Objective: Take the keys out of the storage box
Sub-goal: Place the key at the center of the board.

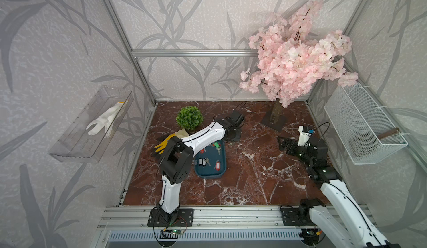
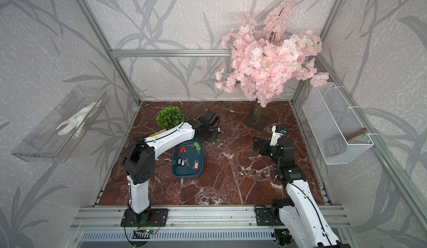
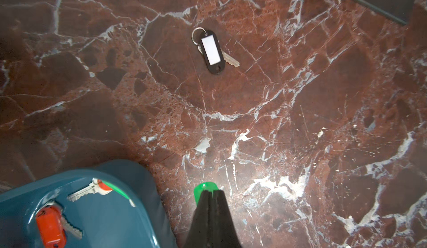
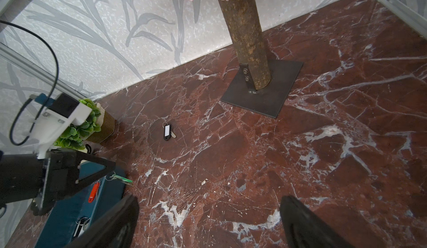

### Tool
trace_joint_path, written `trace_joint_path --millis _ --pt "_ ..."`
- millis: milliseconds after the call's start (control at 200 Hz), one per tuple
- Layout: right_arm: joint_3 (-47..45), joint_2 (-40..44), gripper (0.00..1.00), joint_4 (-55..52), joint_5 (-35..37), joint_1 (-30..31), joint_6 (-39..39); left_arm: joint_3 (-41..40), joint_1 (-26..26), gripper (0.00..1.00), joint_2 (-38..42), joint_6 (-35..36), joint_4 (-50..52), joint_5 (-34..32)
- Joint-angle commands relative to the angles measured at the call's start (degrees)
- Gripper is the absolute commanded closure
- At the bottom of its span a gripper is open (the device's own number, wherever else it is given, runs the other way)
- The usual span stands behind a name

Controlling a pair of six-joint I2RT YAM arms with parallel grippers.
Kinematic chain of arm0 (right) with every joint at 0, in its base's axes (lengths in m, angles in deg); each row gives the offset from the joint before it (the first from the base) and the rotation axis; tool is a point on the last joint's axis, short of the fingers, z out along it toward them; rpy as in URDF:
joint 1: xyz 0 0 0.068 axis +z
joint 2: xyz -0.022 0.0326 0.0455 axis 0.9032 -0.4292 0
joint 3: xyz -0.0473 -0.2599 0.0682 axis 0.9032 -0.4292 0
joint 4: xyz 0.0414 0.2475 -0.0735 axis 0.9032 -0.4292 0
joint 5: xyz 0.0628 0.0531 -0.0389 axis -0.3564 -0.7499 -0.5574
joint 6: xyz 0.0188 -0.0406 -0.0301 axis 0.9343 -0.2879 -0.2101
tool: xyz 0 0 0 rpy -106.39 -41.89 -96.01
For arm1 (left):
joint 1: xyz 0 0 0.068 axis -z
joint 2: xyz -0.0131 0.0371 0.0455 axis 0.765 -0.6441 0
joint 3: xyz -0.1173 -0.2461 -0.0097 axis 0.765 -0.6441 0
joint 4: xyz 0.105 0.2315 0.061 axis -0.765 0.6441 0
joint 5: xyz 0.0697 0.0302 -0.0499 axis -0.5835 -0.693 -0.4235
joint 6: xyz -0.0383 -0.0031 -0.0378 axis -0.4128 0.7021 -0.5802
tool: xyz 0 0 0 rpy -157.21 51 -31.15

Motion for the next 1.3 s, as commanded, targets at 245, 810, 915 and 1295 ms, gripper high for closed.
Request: trace_joint_path --millis 245,810,915,1295 --pt "0.8 0.7 0.01 -0.4 0.6 0.1 -0.3 5.5 0.2 1.0 -7.6 1.6 1.1 2.3" --pt "0.4 0.5 0.01 0.2 0.2 0.1 0.5 11.9 0.2 1.0 -15.8 1.6 0.8 5.1" --pt "0.5 0.3 0.01 0.3 0.0 0.1 0.6 11.8 0.1 0.98 -15.7 1.5 0.9 4.5" --pt "2.3 -1.1 0.01 0.1 -2.4 0.1 -0.2 9.3 -0.1 0.69 -9.3 1.4 1.5 2.3"
